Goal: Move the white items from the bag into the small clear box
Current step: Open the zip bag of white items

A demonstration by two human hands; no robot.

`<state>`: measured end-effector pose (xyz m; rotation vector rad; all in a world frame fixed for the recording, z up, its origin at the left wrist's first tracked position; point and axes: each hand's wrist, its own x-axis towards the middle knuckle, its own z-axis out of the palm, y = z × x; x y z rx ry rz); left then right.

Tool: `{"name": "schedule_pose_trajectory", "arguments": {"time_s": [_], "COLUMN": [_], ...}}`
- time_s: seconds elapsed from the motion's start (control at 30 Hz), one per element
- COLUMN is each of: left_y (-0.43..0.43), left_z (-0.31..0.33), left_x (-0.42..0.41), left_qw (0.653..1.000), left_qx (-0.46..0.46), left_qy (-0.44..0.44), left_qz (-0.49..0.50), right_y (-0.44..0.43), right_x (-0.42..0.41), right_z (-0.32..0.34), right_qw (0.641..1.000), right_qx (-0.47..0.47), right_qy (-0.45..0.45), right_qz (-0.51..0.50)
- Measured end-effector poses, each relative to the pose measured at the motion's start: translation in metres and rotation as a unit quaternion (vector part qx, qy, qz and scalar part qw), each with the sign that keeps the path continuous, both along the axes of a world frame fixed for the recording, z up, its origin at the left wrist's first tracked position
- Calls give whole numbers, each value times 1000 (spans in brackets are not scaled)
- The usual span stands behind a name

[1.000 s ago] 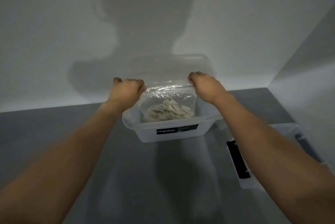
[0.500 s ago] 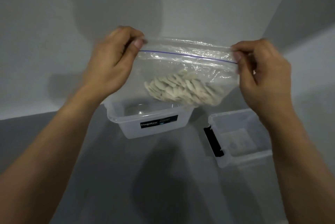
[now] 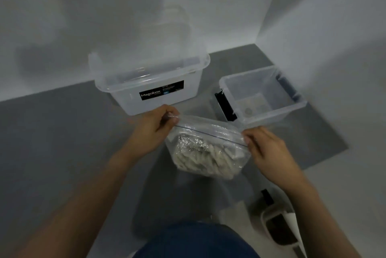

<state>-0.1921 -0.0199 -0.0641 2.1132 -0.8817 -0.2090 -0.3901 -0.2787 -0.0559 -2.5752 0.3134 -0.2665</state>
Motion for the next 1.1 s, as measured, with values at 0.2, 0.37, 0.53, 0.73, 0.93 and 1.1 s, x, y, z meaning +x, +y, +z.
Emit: {"name": "schedule_pose_trajectory", "arguments": {"time_s": [0.2,0.37,0.53,0.73,0.93,1.1], "left_y": [-13,-22,-6,-15,-39,-51], "left_z": [-1,7,22,15,26,36], "left_x": [12,6,-40,-62,-39,-26], "left_qw": [999,994,947,884,892,892], "left_qx": [13,-48,-195,-136,-201,-209], "left_qy": [24,-35,89,419,373,373], "left_qz": [-17,89,237,154,159,143], "right_y": [13,28,30,39,48,50], "right_x": [19,50,46,38,32,44], "right_z": [21,15,-2,2,-2,7], "right_qw": [998,986,998,983,991,998], "right_qx": [-38,-116,-33,162,129,17], "right_qy": [-5,67,-38,-49,2,-56], "right_qz": [42,102,23,-68,-21,-10]}}
